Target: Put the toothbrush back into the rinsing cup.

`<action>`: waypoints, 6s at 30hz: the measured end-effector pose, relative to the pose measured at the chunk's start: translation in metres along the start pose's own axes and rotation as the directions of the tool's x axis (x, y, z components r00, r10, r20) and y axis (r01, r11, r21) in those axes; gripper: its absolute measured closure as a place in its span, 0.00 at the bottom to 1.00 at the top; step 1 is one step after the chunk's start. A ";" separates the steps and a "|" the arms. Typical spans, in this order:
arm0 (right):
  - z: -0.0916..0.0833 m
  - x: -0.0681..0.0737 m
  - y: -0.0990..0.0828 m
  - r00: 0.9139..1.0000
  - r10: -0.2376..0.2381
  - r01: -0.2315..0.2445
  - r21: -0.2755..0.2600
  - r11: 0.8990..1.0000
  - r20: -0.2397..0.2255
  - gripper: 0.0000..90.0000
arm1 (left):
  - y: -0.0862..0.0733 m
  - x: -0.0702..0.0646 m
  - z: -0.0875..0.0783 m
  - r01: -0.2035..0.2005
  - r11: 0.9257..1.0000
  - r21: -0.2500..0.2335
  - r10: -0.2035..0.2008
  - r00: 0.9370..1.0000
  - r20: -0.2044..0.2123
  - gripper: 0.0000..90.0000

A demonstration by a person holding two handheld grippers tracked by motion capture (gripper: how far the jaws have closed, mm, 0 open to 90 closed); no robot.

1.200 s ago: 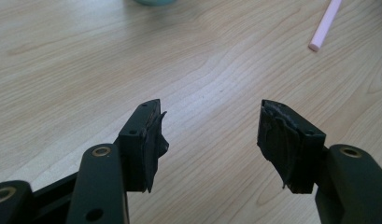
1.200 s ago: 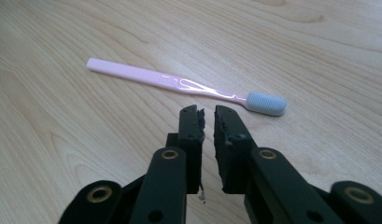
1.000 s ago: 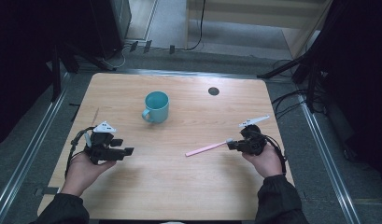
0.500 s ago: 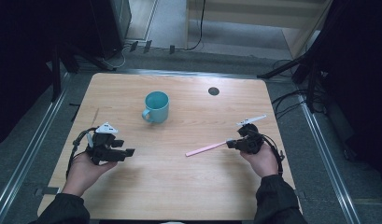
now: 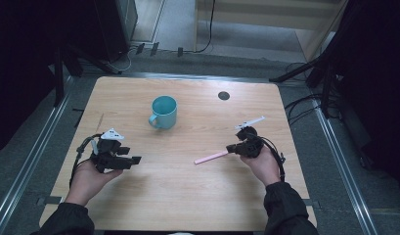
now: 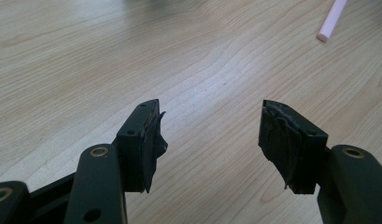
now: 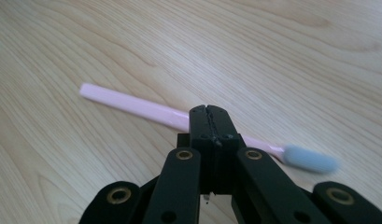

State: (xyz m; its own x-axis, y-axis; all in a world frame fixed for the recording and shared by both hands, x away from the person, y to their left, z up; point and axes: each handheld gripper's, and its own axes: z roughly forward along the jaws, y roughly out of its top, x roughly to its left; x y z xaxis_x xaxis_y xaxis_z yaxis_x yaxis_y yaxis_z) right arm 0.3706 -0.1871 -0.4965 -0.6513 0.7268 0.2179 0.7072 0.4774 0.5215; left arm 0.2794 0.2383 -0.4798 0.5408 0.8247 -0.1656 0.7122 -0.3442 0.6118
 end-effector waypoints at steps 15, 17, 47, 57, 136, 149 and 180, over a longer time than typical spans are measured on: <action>0.033 0.039 0.036 0.996 -0.055 0.058 0.047 0.997 -0.068 1.00 | -0.003 0.000 0.000 0.009 1.000 0.015 -0.009 1.000 0.001 0.43; 0.035 0.041 0.036 0.996 -0.061 0.065 0.047 0.997 -0.070 1.00 | -0.003 0.000 0.000 0.007 1.000 0.014 -0.007 1.000 0.001 0.43; 0.063 0.061 0.038 0.986 -0.129 0.143 0.142 0.979 -0.103 1.00 | -0.012 0.003 -0.004 0.037 0.999 0.022 -0.036 0.999 -0.017 0.42; 0.064 0.061 0.035 0.986 -0.131 0.146 0.168 0.975 -0.100 1.00 | -0.010 0.003 -0.003 0.034 0.999 0.028 -0.033 0.999 -0.013 0.42; -0.018 0.022 -0.022 0.994 0.100 -0.105 0.143 0.984 0.042 0.95 | 0.028 -0.010 0.029 -0.070 0.995 0.066 0.066 0.996 0.066 0.41; -0.032 0.021 -0.011 0.980 0.140 -0.160 0.145 0.976 0.140 0.86 | 0.027 -0.010 0.029 -0.071 0.995 0.067 0.067 0.996 0.057 0.40; -0.003 0.026 -0.004 0.969 0.103 -0.165 0.275 0.947 0.225 0.80 | 0.027 -0.011 0.030 -0.068 0.995 0.069 0.064 0.996 0.058 0.40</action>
State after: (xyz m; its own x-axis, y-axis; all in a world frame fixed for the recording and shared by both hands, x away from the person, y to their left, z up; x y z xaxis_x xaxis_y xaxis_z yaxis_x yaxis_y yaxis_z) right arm 0.3497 -0.1717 -0.4902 -0.4963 0.8646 0.0791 0.8527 0.4683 0.2316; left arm 0.3058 0.2064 -0.4843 0.6099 0.7738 -0.1707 0.7031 -0.4291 0.5670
